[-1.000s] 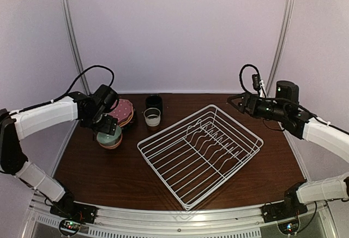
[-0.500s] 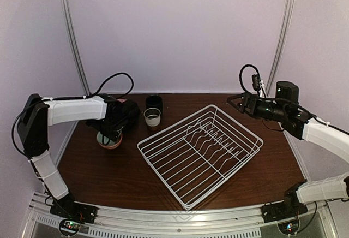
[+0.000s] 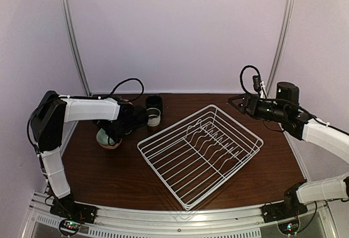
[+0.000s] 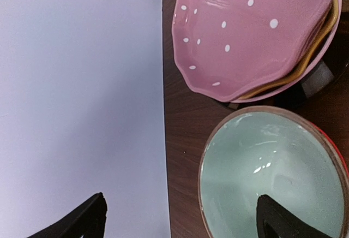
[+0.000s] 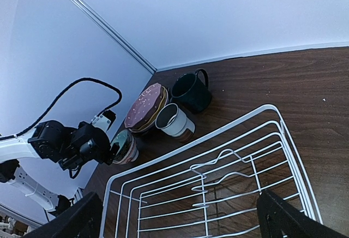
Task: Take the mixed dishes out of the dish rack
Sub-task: Adjust the bowl in the bowl.
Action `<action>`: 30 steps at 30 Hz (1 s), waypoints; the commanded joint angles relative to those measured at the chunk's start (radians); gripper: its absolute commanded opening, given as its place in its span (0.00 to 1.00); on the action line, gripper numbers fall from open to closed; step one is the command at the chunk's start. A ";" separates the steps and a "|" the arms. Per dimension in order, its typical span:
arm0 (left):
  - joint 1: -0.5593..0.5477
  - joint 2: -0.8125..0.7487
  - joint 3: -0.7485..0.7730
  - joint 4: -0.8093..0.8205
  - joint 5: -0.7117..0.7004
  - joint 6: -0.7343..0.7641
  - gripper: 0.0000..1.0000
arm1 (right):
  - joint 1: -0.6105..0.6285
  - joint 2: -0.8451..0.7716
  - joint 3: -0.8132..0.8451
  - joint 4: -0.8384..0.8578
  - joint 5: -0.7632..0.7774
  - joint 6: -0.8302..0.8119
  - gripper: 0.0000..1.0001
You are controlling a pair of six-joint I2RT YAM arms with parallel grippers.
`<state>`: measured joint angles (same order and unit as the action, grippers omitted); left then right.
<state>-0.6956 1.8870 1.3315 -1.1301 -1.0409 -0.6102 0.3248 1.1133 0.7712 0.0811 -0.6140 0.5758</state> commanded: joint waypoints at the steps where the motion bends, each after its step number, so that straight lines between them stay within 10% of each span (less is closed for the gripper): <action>1: -0.005 0.041 0.024 -0.012 -0.029 0.006 0.97 | -0.011 0.000 -0.013 0.023 -0.020 0.008 1.00; 30: 0.148 -0.004 0.109 0.073 0.034 0.176 0.97 | -0.018 -0.005 -0.025 0.045 -0.043 0.025 1.00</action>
<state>-0.5701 1.8759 1.4406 -1.1149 -1.0489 -0.4774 0.3161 1.1213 0.7601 0.1215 -0.6502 0.6056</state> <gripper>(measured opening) 0.974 0.996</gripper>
